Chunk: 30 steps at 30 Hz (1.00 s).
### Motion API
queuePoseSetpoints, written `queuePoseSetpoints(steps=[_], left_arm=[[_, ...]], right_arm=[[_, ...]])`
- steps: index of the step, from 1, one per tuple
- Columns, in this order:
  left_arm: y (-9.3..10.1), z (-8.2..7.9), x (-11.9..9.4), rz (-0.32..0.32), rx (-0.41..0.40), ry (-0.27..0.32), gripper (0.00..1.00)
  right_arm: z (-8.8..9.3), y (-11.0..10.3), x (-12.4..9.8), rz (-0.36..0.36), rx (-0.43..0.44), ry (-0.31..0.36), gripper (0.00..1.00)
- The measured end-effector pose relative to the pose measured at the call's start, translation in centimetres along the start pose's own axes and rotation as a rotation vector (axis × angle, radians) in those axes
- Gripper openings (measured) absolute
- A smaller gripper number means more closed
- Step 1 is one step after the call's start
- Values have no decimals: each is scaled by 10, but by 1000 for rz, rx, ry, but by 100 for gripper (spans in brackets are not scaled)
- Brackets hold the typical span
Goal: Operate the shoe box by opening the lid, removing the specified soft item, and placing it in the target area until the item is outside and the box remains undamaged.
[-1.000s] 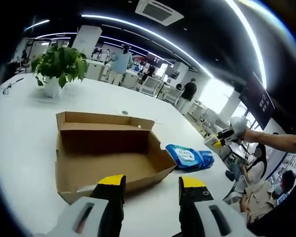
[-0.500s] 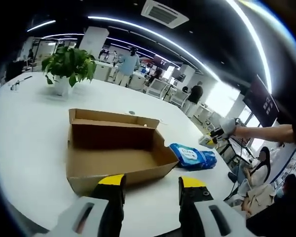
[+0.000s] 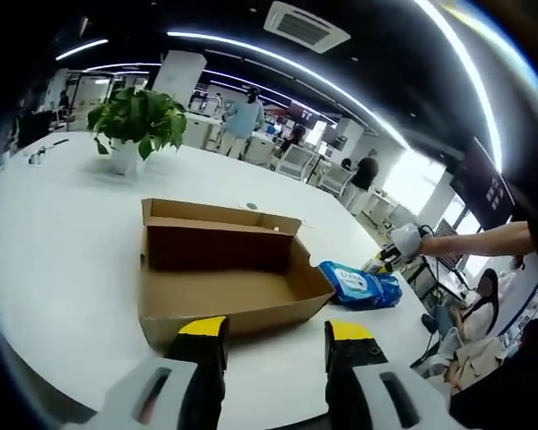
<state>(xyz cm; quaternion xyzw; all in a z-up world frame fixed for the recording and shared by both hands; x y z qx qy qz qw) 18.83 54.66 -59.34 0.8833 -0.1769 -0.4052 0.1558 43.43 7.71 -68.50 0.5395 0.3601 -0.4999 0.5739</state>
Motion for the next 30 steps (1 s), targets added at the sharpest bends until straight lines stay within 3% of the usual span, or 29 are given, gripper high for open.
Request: queuePoseSetpoints(steps=[7,11,23,30], left_arm=[[1,0,4,-1,5,-18,43],[1,-3,6,0,5,-19,43],[1,-14,17,18,30,-52,43],[6,-24,30,49,56,-65,43]], right_arm=[[-1,13,18,-11,-22,-3,19],[-3,10,18,-16,-27,-5,18],[-5,-1,-7,-28,-3,-5,23],[7,10,-11,-6,29,9,27]])
Point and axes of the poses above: the point that each gripper's makers call its tool centre point, and the gripper's own axes: x roughly forward along the fingers, y roughly to its right, z roughly out of its underside, the point moved 6 cm from there along -x, roughly backward along the fingers, and after that the axes turned 15 degrees about -y, right-handed, at the moved point
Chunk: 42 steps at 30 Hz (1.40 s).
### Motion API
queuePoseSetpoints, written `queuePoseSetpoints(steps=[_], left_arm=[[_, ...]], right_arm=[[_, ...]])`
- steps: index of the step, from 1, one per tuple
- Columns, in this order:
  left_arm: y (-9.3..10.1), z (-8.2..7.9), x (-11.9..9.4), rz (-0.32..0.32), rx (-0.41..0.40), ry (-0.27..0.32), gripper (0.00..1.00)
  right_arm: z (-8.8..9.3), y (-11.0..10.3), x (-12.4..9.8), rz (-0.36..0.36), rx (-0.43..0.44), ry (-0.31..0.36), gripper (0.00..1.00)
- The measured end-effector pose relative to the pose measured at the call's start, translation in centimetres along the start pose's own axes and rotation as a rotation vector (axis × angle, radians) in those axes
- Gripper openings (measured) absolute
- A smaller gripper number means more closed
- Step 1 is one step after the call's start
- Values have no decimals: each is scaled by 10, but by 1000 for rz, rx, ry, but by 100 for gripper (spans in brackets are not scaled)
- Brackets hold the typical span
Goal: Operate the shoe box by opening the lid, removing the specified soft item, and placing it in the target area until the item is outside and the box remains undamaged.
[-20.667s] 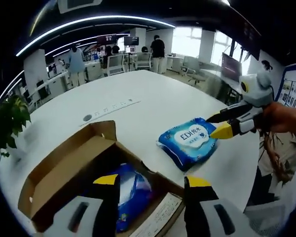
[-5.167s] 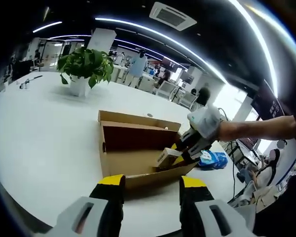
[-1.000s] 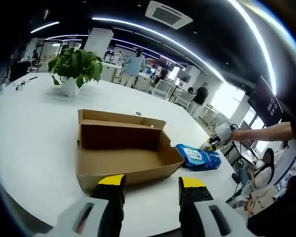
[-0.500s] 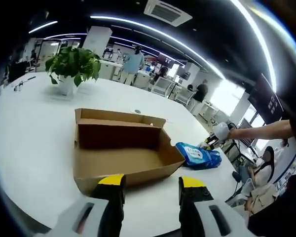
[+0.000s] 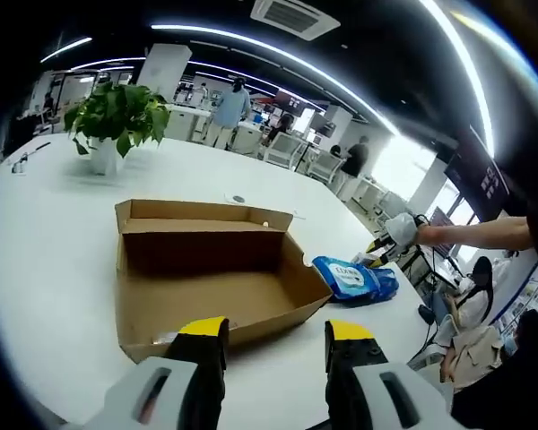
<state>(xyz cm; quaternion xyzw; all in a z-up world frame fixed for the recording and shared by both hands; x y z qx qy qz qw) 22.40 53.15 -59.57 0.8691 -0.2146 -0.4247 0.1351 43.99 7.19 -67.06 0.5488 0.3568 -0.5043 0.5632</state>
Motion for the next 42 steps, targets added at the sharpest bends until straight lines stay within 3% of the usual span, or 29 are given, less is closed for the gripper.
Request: queuePoseSetpoints(steps=[8,14,23,24,28,37,42], left_arm=[[9,-13,16,47,37,-9,43],[12,-17,22,69,58,-20,43],[12,-22,25,93,65,-16,43],[13,-22,25,96,66,-15,43],[13,-22,25,102,70,-15,43],[8,-19,21,102,68,-14,43],[5,-15,14,95,58,-3,43]], right_arm=[[22,6,-15,17,65,25,31],[35,11,-34,35,210,100,31],[40,10,-60,-42,540,329,33],[38,8,-65,-91,630,395,33],[35,8,-72,-147,741,513,35],[21,3,-74,-156,725,530,35],[-2,-1,-77,-173,704,552,34]])
Point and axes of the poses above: the point that each gripper's makers call its tool centre point, and the gripper's own axes: x roughly forward along the fingers, y roughly to its right, z roughly out of its underside, the point moved 6 cm from there along -x, roughly backward along the fingers, and after that the axes turned 15 degrees about -y, right-handed, at the moved point
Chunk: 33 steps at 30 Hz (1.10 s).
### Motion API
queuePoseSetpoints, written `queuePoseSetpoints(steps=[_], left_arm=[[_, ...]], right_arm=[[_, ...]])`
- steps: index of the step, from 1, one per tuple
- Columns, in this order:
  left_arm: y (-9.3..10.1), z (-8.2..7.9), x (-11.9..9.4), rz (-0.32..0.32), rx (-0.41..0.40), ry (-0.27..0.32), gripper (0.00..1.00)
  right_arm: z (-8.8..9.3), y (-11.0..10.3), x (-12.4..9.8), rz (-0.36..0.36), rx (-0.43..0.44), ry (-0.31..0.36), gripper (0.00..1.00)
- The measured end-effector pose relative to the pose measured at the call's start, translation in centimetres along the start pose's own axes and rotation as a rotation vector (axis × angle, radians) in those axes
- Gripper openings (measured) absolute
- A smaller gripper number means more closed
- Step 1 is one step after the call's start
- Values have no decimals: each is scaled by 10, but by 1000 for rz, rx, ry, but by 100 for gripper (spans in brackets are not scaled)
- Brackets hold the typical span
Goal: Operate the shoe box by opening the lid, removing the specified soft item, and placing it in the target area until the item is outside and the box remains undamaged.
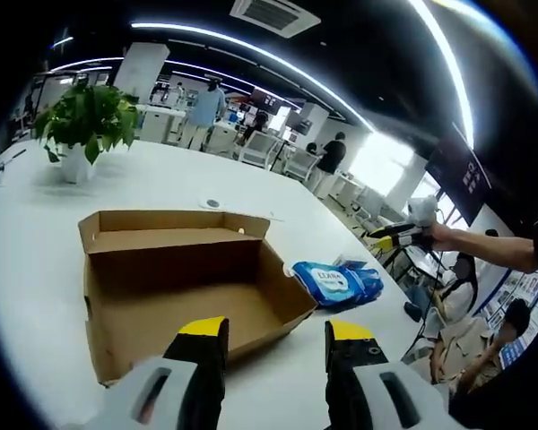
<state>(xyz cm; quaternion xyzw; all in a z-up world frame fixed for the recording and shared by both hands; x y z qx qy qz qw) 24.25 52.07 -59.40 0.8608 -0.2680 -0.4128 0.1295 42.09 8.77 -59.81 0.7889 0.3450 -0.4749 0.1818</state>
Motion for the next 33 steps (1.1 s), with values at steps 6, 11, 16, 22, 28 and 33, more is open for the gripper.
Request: queuePoseSetpoints(steps=[6,11,16,22,28,33], left_arm=[[-7,5,-9,-14,-14,11,43],[-13,12,-18,-27,-28,21,43],[-15,18,-24,-37,-43,31,43],[-22,24,-31,-46,-57,38,43],[-31,28,-34,-59,-55,23,43],[-38,22,-34,-71,-3,-8,43]], right_arm=[[-19,-46,17,-69,-56,10,33],[-39,-91,31,-145,-71,40,33],[-55,-128,43,-190,-103,49,33],[-73,-171,54,-251,-145,68,33],[-77,-202,65,-295,-187,64,34],[-74,-211,67,-308,-201,55,34]])
Point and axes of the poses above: the point that each gripper's makers call its tool centre point, and the gripper's own axes: x roughly forward along the fingers, y roughly to its right, z roughly out of its underside, the point moved 6 cm from there along -x, roughly backward along the fingers, and after that the axes turned 15 degrees about -y, right-handed, at the moved point
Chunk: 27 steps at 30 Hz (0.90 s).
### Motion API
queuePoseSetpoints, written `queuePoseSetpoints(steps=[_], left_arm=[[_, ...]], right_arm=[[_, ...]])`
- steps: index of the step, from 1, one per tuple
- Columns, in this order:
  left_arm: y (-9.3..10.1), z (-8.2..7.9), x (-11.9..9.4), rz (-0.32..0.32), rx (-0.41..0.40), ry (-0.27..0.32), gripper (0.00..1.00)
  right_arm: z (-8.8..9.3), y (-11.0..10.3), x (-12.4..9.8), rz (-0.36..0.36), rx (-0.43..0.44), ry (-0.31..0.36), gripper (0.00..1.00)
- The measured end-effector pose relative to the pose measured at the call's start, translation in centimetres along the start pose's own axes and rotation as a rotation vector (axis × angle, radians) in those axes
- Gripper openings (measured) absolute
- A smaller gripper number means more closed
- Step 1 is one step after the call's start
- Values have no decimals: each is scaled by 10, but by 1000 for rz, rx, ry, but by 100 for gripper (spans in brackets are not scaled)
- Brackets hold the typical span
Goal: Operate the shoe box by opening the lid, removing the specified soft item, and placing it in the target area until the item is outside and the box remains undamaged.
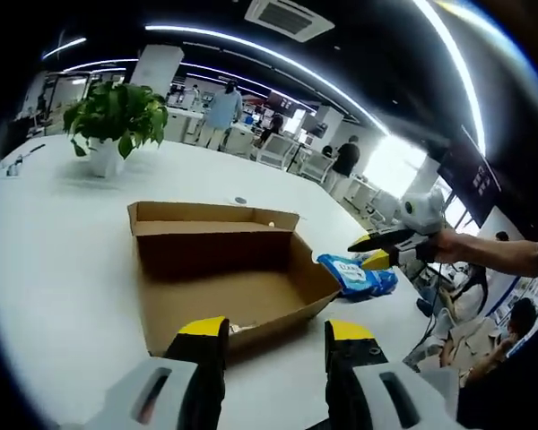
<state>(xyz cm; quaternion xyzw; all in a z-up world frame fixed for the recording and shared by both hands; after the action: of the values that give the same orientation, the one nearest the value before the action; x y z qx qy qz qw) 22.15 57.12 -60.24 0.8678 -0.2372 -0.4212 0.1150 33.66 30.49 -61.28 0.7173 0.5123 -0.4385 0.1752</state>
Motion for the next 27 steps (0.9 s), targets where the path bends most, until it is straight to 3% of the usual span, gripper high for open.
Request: queuePoseSetpoints(steps=[4,13,20,27], left_arm=[[-9,-5,4,-22,62,-45,43],[-32,-40,16,-51,249,-150,43],[-33,-55,30,-41,353,-228,43],[-25,-45,53,4,485,-376,42]], right_arm=[[2,-1,0,7,15,12,33],[12,-8,-3,19,45,31,34],[29,-12,-1,22,80,44,33],[43,-16,-1,29,111,44,34]])
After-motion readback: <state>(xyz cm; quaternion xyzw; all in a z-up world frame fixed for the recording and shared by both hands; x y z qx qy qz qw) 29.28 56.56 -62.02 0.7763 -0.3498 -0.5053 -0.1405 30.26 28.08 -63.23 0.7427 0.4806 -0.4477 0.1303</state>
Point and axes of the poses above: the point that each gripper's makers call its tool centre point, and the gripper's own axes: x roughly forward along the fingers, y roughly to its right, z roughly out of its underside, the point moved 6 cm from there along -x, roughly backward along the fingers, and after that the axes turned 15 degrees about -y, right-handed, at the moved point
